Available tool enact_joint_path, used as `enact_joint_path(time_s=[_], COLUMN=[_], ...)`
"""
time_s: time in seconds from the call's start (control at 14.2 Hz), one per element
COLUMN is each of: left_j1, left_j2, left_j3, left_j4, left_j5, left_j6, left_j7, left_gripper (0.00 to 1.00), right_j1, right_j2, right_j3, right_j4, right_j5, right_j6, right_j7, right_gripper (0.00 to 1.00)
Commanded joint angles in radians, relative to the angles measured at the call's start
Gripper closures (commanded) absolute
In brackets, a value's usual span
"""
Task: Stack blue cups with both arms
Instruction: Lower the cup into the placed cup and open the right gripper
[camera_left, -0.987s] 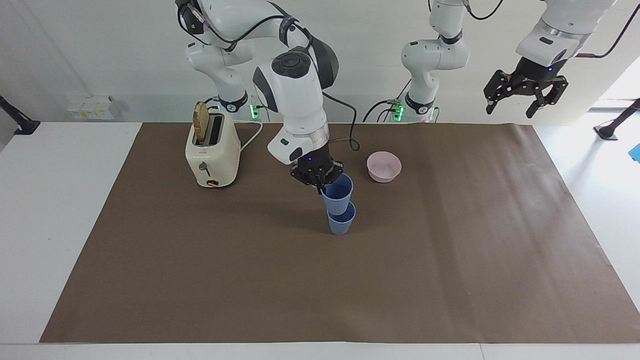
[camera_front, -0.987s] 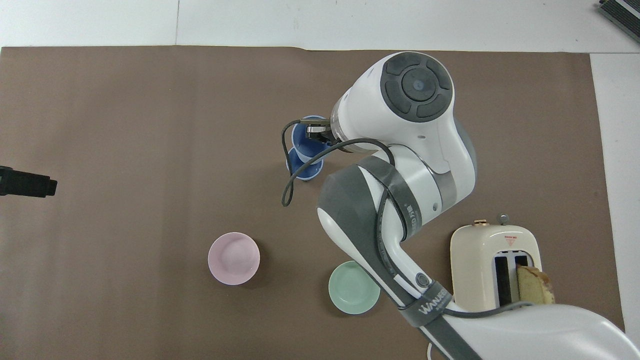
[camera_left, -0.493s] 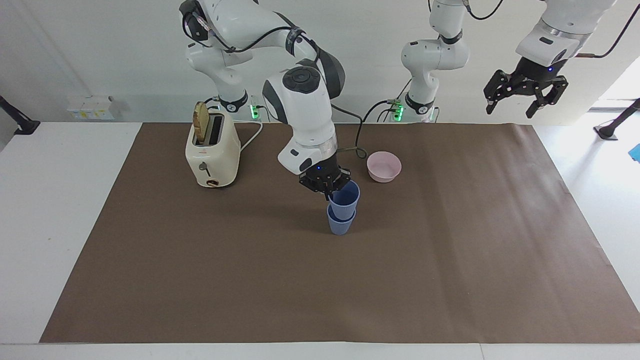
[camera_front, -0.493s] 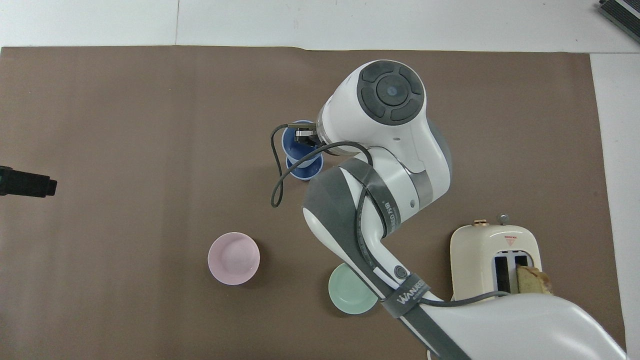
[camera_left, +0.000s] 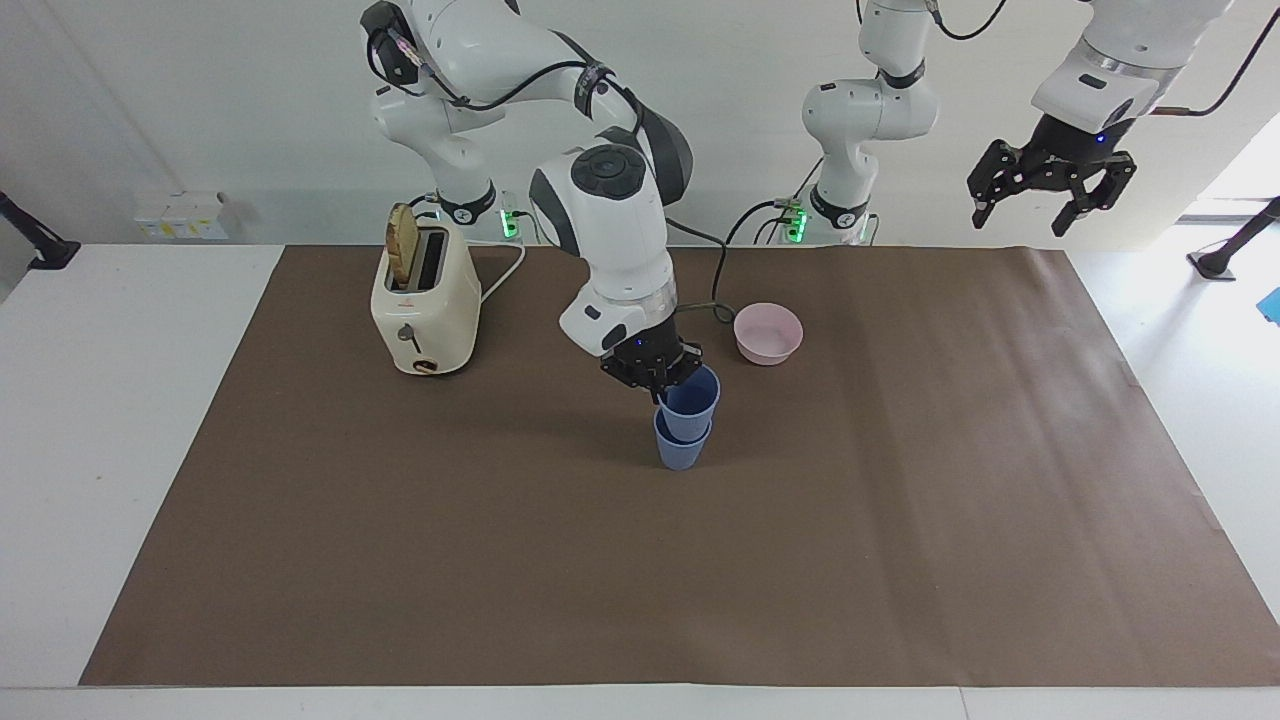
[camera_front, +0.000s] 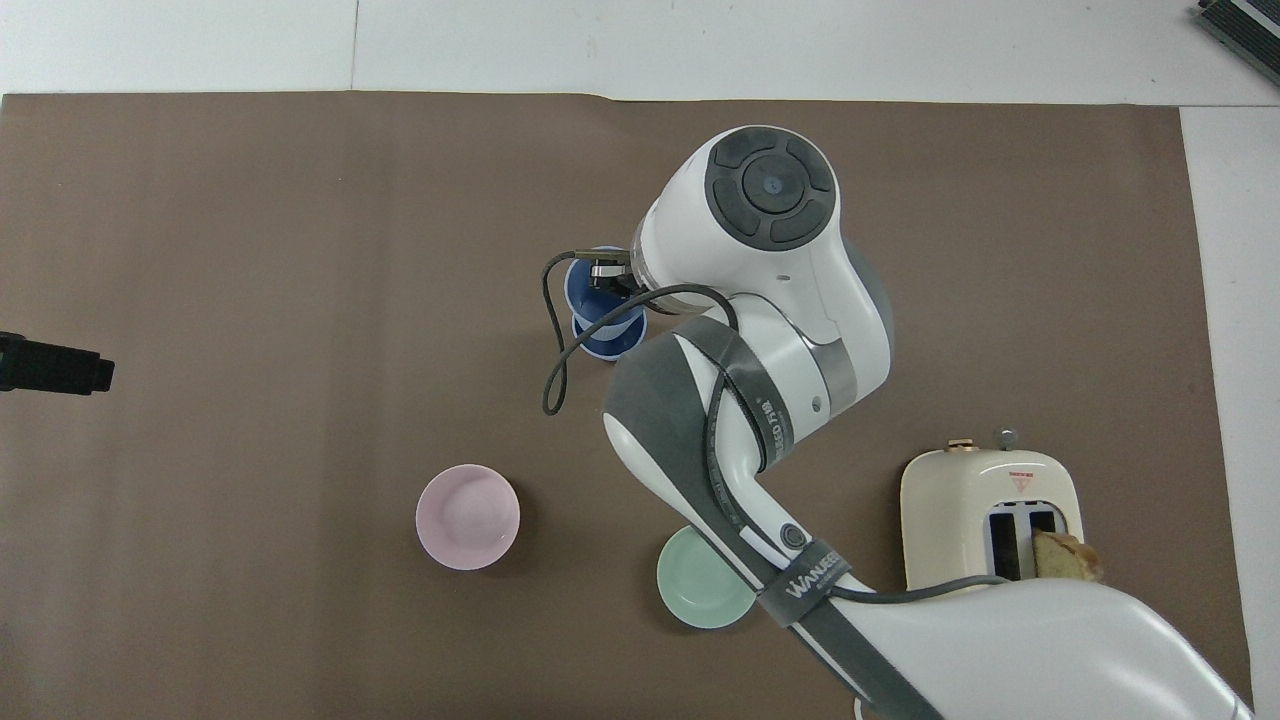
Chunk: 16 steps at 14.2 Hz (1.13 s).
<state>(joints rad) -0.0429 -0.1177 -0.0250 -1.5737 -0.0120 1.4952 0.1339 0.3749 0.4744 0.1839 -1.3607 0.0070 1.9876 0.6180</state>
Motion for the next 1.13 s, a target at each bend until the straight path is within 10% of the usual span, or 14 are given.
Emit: enact_joint_path(time_s=[0.0, 0.7, 1.06], left_j1=[0.009, 0.009, 0.009], left_j2=[-0.013, -0.013, -0.013], left_j3=[-0.007, -0.007, -0.007], left_j4=[-0.006, -0.006, -0.006], left_j5=[0.013, 0.013, 0.013], left_j6=[-0.012, -0.012, -0.012], left_j7=[0.006, 0.006, 0.006], left_gripper=[0.0, 0.0, 0.0], right_j1=[-0.001, -0.005, -0.01], right_j2=[0.016, 0.029, 0.029], right_j3=[0.005, 0.003, 0.005], right_j4=[-0.018, -0.086, -0.084], right_j5=[-0.016, -0.016, -0.016], right_j6=[0.043, 0.103, 0.102], right_j7=[0.022, 0.017, 0.014], right_gripper=[1.0, 0.99, 0.65])
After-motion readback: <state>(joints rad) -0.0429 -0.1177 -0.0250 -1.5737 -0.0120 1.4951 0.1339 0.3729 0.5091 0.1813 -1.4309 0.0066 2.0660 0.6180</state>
